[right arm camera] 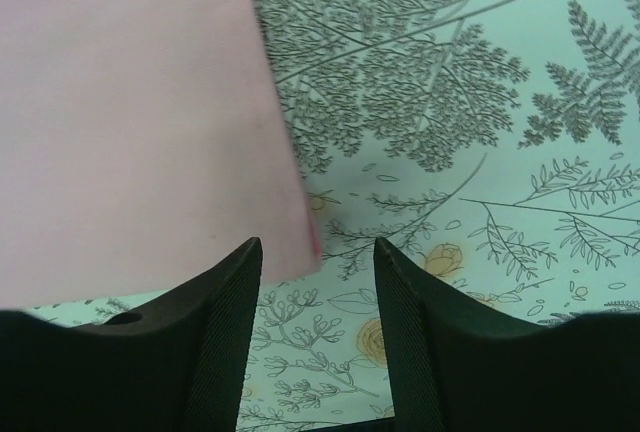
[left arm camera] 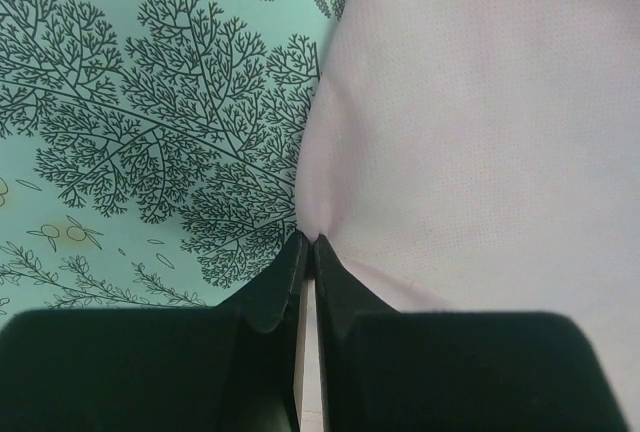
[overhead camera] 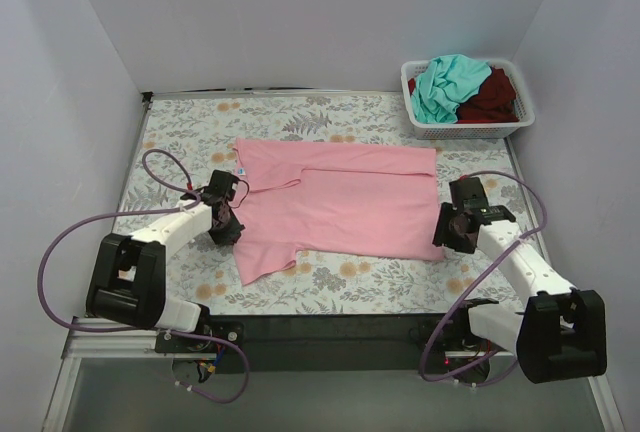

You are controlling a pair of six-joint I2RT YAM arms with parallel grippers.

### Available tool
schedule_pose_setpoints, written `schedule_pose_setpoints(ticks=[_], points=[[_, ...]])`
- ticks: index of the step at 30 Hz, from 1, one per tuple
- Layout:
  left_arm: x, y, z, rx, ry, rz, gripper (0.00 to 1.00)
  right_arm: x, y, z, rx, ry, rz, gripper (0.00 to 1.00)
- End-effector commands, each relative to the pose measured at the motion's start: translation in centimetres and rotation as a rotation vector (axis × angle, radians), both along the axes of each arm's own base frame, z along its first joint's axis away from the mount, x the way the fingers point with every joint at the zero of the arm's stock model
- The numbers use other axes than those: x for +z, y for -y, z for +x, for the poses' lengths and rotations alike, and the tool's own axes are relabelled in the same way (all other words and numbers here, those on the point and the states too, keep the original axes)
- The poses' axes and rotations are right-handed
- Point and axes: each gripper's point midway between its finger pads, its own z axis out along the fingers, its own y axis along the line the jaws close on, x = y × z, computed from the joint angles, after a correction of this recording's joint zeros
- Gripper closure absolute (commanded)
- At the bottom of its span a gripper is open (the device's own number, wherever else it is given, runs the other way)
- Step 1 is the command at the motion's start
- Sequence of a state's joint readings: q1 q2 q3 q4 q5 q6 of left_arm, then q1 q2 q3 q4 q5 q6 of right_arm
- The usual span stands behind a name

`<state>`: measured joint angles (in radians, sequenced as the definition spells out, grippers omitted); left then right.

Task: Fold and stack the t-shirts
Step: Fold the tshirt

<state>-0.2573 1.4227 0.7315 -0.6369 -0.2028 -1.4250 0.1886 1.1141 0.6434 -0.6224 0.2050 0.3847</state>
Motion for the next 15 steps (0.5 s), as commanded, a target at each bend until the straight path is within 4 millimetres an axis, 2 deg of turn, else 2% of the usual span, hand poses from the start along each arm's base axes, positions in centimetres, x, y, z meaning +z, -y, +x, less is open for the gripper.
schedule_pose_setpoints(ticks=[1, 8, 15], points=[[-1.5, 0.0, -0.9, -0.012, -0.018, -0.002, 1.00, -0.5, 1.0, -1.2, -0.108, -0.027, 0.064, 0.46], [-1.0, 0.1, -0.3, -0.020, 0.010, -0.010, 1.00, -1.8, -1.8, -2.2, -0.097, -0.083, 0.252, 0.50], [-0.7, 0.3, -0.1, -0.021, 0.024, -0.017, 1.00, -2.9, -1.7, -3.1, -0.124, -0.114, 0.249, 0.53]])
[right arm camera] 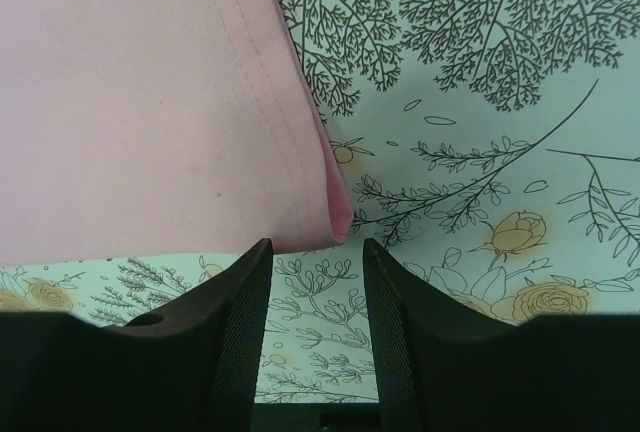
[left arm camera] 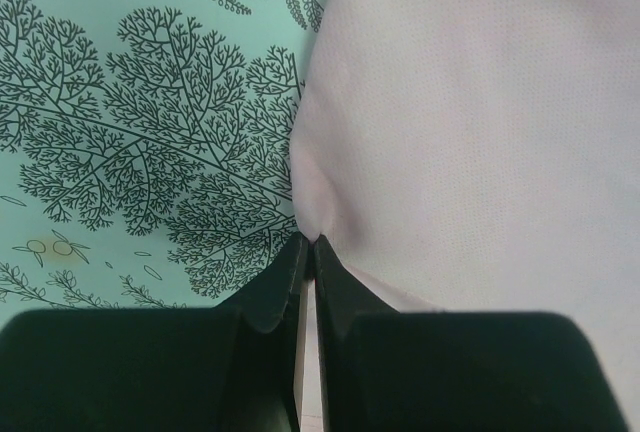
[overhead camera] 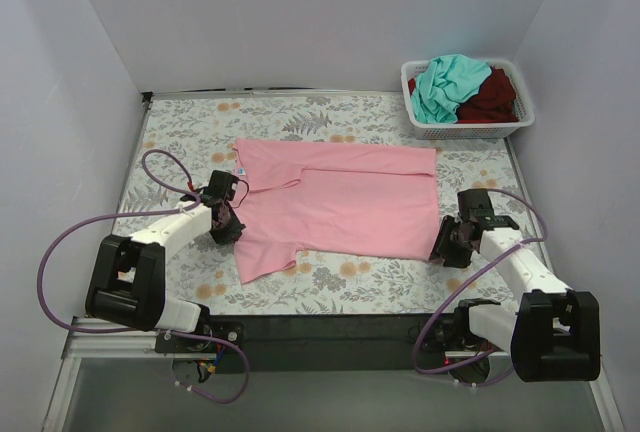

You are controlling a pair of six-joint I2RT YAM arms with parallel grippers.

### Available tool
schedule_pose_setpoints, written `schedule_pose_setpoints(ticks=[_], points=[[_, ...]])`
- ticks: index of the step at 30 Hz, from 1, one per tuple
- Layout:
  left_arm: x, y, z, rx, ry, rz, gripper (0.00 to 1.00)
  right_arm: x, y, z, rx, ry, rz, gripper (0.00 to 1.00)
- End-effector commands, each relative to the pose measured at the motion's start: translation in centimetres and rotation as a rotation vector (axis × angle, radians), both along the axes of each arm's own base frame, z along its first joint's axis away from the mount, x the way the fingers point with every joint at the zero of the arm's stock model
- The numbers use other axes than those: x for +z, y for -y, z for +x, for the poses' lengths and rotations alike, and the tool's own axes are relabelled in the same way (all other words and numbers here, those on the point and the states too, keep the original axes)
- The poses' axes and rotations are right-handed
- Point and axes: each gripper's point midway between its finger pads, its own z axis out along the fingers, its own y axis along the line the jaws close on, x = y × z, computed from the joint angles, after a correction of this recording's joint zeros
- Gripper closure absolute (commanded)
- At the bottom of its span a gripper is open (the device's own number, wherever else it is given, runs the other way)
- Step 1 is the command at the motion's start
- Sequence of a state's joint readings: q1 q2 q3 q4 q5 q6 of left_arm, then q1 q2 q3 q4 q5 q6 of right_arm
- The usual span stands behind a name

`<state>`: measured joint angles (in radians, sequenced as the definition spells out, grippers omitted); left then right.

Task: Fold and stack the t-shirts
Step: Fold the tshirt

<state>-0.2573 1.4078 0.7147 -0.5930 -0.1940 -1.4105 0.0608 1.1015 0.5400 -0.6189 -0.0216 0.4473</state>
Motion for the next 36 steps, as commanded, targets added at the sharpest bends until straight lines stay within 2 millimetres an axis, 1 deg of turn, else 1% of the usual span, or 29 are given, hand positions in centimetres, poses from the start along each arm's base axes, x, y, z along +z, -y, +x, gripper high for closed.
schedule_pose_setpoints(ticks=[1, 4, 7, 14, 18, 21, 25, 28, 31, 32, 34, 35, 36], points=[[-0.8, 0.0, -0.7, -0.008, -0.014, -0.003, 1.00, -0.4, -0.3, 0.0, -0.026, -0.003, 0.024, 0.53], [-0.7, 0.0, -0.8, -0.009, -0.010, -0.001, 1.00, -0.8, 0.2, 0.0, -0.048, -0.010, -0.003, 0.53], [-0.5, 0.1, -0.9, -0.009, -0.004, -0.014, 1.00, -0.7, 0.1, 0.4, -0.053, 0.009, 0.000, 0.53], [-0.8, 0.2, -1.1, -0.007, -0.015, -0.020, 1.00, 1.0, 0.0, 1.7, -0.062, 0.085, 0.010, 0.53], [-0.8, 0.2, -1.0, -0.008, -0.016, -0.018, 1.00, 1.3, 1.0, 2.0, -0.087, 0.111, -0.042, 0.53], [-0.7, 0.1, -1.1, -0.007, -0.014, -0.015, 1.00, 0.8, 1.4, 1.6, -0.096, 0.091, -0.060, 0.53], [-0.7, 0.1, -1.1, -0.008, -0.014, -0.013, 1.00, -0.5, 1.4, 0.7, -0.093, 0.045, -0.060, 0.53], [-0.8, 0.2, -1.2, -0.008, -0.019, -0.021, 1.00, -0.8, 1.3, 0.5, -0.090, 0.040, -0.058, 0.54], [-0.6, 0.5, -1.1, -0.011, -0.026, -0.033, 1.00, -0.6, 1.3, 0.6, -0.089, 0.046, -0.054, 0.62], [-0.6, 0.6, -1.1, -0.012, -0.029, -0.037, 1.00, -0.6, 1.2, 0.6, -0.087, 0.048, -0.049, 0.69], [-0.3, 0.8, -1.0, -0.012, -0.029, -0.046, 1.00, -0.4, 1.2, 0.7, -0.084, 0.056, -0.049, 0.79], [-0.1, 0.9, -0.9, -0.013, -0.026, -0.050, 1.00, -0.2, 1.2, 0.8, -0.083, 0.067, -0.052, 0.89], [0.2, 0.9, -0.8, -0.014, -0.025, -0.052, 1.00, 0.1, 1.3, 1.2, -0.083, 0.082, -0.059, 0.93]])
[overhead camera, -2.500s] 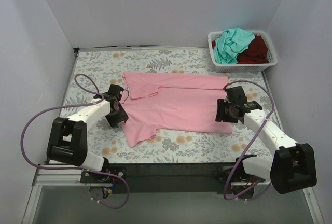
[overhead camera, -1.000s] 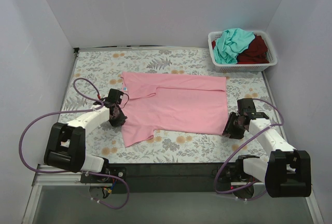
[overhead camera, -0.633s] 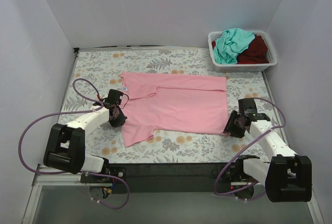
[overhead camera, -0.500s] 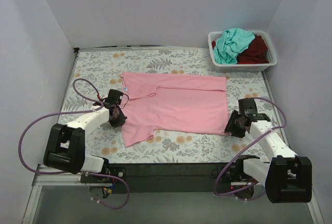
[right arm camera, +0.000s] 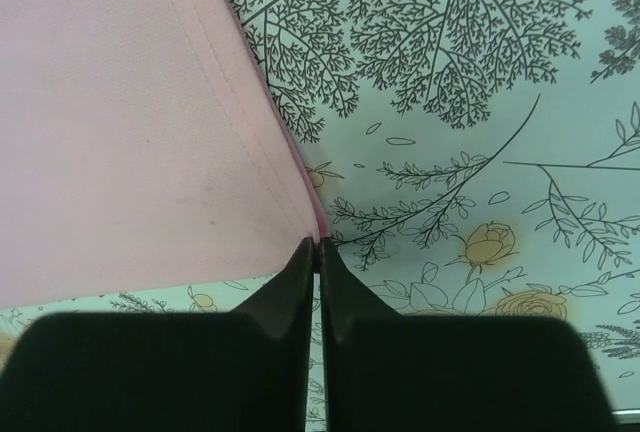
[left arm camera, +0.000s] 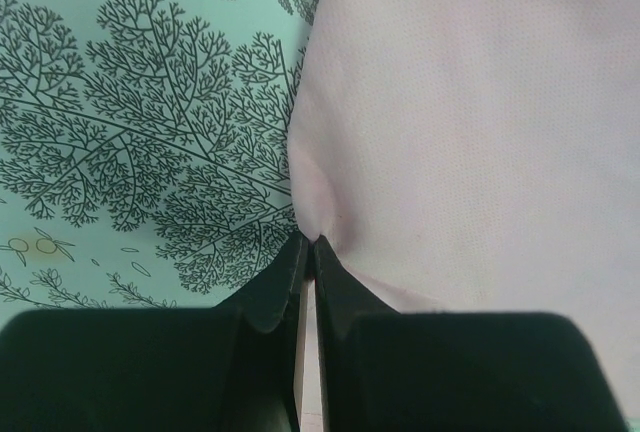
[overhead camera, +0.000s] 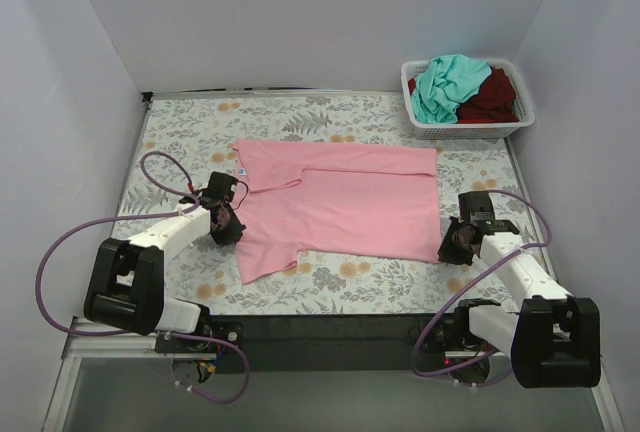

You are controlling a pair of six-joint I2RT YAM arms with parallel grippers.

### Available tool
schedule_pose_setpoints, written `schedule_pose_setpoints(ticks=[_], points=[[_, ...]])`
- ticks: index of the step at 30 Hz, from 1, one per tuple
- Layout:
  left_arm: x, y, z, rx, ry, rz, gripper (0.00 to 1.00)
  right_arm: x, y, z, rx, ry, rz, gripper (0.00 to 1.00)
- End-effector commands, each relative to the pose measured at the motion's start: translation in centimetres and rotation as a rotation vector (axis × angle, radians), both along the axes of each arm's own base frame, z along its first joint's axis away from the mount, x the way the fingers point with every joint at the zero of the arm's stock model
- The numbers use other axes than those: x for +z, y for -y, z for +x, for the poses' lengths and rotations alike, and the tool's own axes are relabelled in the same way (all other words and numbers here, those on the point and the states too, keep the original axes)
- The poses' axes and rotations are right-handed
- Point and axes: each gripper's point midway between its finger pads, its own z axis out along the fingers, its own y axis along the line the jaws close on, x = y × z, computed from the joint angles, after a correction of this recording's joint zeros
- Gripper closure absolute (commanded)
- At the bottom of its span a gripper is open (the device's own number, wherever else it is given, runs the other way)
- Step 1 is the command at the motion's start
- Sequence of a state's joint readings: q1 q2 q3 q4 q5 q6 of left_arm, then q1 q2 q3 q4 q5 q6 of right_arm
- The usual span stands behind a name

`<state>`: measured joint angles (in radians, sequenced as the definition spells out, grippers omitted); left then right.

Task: Fold and stack the t-shirts
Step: Fold the tshirt

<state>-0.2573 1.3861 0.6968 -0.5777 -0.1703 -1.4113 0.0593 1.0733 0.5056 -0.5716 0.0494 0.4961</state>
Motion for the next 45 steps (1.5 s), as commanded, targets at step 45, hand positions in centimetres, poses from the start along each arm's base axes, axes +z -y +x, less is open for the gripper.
schedule_pose_setpoints(ticks=[45], points=[[4.9, -0.6, 15.5, -0.003, 0.044, -0.033, 1.00, 6.1, 2.1, 18.0, 0.072, 0.201, -0.038, 0.99]])
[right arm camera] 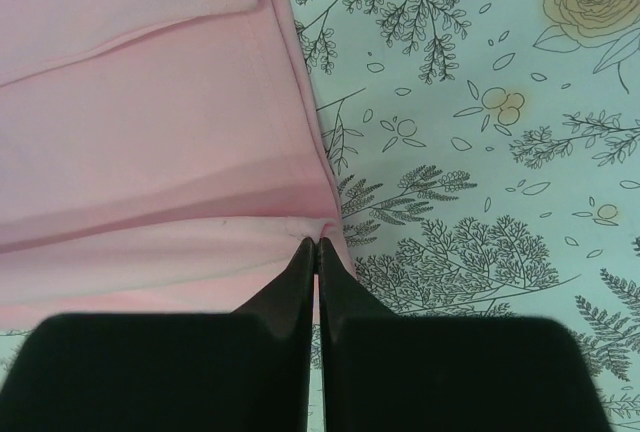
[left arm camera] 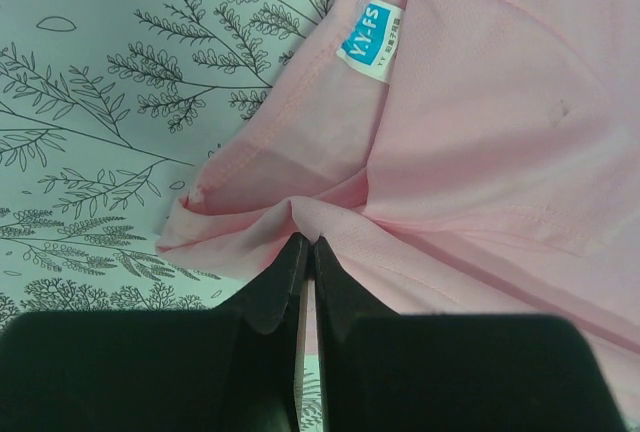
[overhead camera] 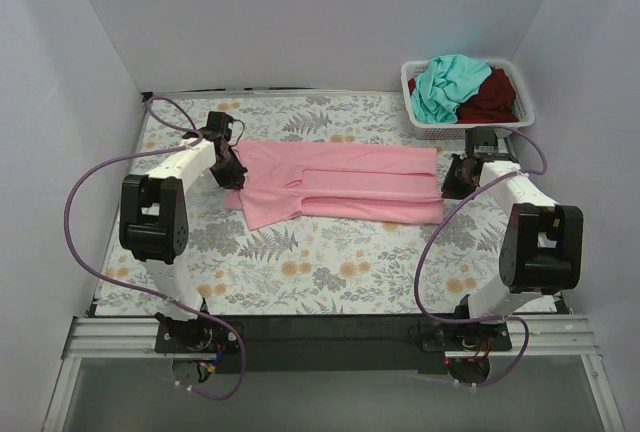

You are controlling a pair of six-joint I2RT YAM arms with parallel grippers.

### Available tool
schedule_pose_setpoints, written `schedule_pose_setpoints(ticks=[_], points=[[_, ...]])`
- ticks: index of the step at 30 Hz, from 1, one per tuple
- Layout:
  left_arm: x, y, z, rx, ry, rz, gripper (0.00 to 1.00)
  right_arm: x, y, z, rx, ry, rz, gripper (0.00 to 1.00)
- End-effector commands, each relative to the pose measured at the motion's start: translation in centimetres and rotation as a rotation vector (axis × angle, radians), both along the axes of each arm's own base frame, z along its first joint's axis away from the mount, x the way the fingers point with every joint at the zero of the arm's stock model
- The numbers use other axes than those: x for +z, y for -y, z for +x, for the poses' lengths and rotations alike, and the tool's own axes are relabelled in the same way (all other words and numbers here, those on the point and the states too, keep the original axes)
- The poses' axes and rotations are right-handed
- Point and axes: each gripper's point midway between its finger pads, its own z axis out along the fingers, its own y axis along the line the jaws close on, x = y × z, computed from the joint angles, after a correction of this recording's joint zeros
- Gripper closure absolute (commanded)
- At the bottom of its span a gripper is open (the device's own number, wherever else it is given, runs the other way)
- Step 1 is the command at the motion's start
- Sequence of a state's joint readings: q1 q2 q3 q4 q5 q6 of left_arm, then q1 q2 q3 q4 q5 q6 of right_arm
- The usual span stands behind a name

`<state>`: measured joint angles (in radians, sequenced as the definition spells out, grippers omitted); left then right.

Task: Fold and stack the t-shirts
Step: Fold the tshirt

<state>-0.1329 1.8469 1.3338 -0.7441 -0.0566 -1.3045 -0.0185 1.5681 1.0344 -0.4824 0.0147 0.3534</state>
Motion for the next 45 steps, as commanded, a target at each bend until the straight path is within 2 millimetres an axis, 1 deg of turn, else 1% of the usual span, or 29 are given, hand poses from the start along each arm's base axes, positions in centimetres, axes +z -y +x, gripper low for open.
schedule_pose_setpoints(ticks=[1, 5, 6, 7, 8, 9, 10, 11, 13, 14, 15, 17, 18, 19, 20, 21, 22, 23, 24, 25, 26, 27, 30, 33, 36, 39, 42, 43, 45], points=[[1.1, -1.0, 1.7, 0.017, 0.060, 0.035, 1.00, 0.9, 0.5, 2.3, 0.004, 0.063, -0.011, 0.99], [0.8, -1.0, 1.8, 0.021, 0.062, 0.032, 1.00, 0.1, 0.5, 2.5, 0.003, 0.049, -0.006, 0.99], [0.6, -1.0, 1.7, 0.022, 0.057, 0.032, 0.99, 0.0, 0.4, 2.4, 0.005, 0.044, -0.005, 0.97], [0.6, -0.9, 1.6, 0.021, 0.055, 0.029, 0.97, -0.1, 0.4, 2.5, 0.007, 0.043, -0.003, 0.91], [0.6, -0.9, 1.6, 0.019, 0.057, 0.028, 0.93, -0.1, 0.4, 2.5, 0.009, 0.043, -0.004, 0.82], [1.1, -0.9, 1.6, 0.020, 0.067, 0.026, 0.89, 0.0, 0.4, 2.4, 0.013, 0.045, -0.004, 0.77], [1.2, -0.9, 1.5, 0.019, 0.073, 0.026, 0.85, 0.3, -0.3, 2.5, 0.033, 0.051, 0.029, 0.73], [1.6, -0.9, 1.5, 0.023, 0.083, 0.025, 0.77, 0.9, -0.4, 2.5, 0.039, 0.066, 0.031, 0.66], [2.8, -1.0, 1.2, 0.027, 0.109, 0.022, 0.68, 2.2, -0.6, 2.3, 0.048, 0.097, 0.041, 0.60], [3.2, -1.0, 1.0, 0.029, 0.120, 0.024, 0.63, 2.5, -0.7, 2.1, 0.049, 0.104, 0.043, 0.60], [3.7, -1.1, 0.8, 0.039, 0.132, 0.019, 0.52, 2.9, -0.7, 1.9, 0.051, 0.114, 0.045, 0.57], [4.7, -1.2, -0.5, 0.048, 0.164, 0.007, 0.43, 3.1, -1.3, 0.8, 0.058, 0.122, 0.073, 0.50], [5.0, -1.2, -0.9, 0.058, 0.177, 0.002, 0.34, 3.0, -1.5, 0.4, 0.062, 0.119, 0.085, 0.48], [6.1, -1.3, -1.3, 0.065, 0.216, -0.004, 0.34, 3.3, -1.9, -0.1, 0.058, 0.129, 0.111, 0.45], [5.1, -1.5, -2.6, 0.073, 0.195, 0.002, 0.33, 2.3, -2.1, -1.2, 0.050, 0.107, 0.125, 0.43], [4.9, -1.7, -3.2, 0.083, 0.196, -0.003, 0.33, 2.3, -2.1, -1.4, 0.041, 0.122, 0.137, 0.41], [4.8, -2.1, -3.5, 0.109, 0.205, -0.012, 0.33, 2.8, -2.1, -1.6, 0.035, 0.152, 0.161, 0.38], [3.9, -2.4, -4.9, 0.120, 0.189, -0.015, 0.33, 1.7, -2.2, -2.7, 0.016, 0.129, 0.187, 0.38], [3.6, -2.2, -5.2, 0.124, 0.189, -0.038, 0.33, 1.8, -2.3, -2.5, 0.012, 0.159, 0.204, 0.38], [3.4, -2.6, -5.1, 0.148, 0.201, -0.056, 0.33, 2.1, -2.4, -2.8, 0.013, 0.176, 0.237, 0.39], [3.1, -2.6, -5.3, 0.152, 0.199, -0.074, 0.33, 1.5, -2.6, -3.3, 0.003, 0.172, 0.262, 0.40], [2.4, -2.4, -5.4, 0.162, 0.194, -0.106, 0.33, 2.0, -2.9, -3.1, 0.015, 0.210, 0.296, 0.43], [1.3, -1.7, -5.3, 0.159, 0.167, -0.162, 0.33, 1.9, -3.4, -3.2, 0.016, 0.226, 0.353, 0.46], [0.8, -1.3, -4.5, 0.163, 0.170, -0.202, 0.33, 2.1, -3.7, -2.8, 0.017, 0.249, 0.385, 0.50], [0.8, -1.4, -3.8, 0.176, 0.177, -0.209, 0.34, 2.3, -3.8, -2.4, 0.018, 0.265, 0.408, 0.52], [0.7, -1.7, -3.2, 0.185, 0.178, -0.211, 0.37, 1.9, -4.0, -2.3, 0.010, 0.263, 0.430, 0.59], [0.3, -2.0, -2.8, 0.191, 0.174, -0.201, 0.42, 1.2, -4.0, -2.3, -0.001, 0.252, 0.445, 0.61], [-0.3, -2.1, -2.9, 0.193, 0.158, -0.196, 0.43, 0.3, -3.9, -2.7, -0.014, 0.230, 0.444, 0.61], [-1.0, -2.2, -3.0, 0.195, 0.138, -0.189, 0.47, -0.6, -3.6, -2.9, -0.033, 0.216, 0.445, 0.63]])
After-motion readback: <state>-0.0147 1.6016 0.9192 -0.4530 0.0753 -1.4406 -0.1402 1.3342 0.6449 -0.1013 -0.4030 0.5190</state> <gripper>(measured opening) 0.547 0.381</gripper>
